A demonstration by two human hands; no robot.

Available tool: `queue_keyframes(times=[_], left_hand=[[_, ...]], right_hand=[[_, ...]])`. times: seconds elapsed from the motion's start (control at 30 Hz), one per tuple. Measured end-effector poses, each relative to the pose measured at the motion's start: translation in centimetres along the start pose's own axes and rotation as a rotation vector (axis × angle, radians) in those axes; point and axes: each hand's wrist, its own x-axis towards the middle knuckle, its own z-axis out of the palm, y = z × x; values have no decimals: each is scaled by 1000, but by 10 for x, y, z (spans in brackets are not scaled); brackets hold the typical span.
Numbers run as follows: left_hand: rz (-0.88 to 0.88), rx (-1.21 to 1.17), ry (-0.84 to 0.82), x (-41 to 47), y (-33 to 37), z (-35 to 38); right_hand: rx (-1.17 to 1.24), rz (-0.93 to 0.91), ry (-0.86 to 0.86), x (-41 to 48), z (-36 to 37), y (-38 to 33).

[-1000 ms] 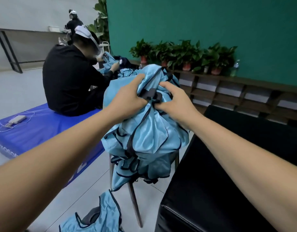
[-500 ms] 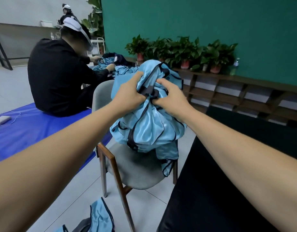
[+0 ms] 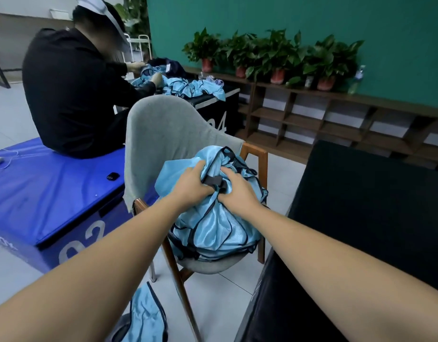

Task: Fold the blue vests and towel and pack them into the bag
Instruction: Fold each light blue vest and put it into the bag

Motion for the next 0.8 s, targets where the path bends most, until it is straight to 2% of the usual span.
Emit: queue_keyframes(times=[0.1,0.17,0.43,0.67,0.8], left_hand=[[-100,104,-93,4,-20,10],[-136,138,-118,4,-30,10],[-19,174,-79,-38,-22,-42],[46,23,203,-138,-43,-72],[-2,-10,207,-196,-86,-61]], right_hand=[[-77,81,-114,4,-1,8],[-146,81,-125,7,-5,13],[-315,6,-29,-20,-27,-18],[-49,-112,38,-90,14,-92],[52,-152,-13,-142,69,-109]])
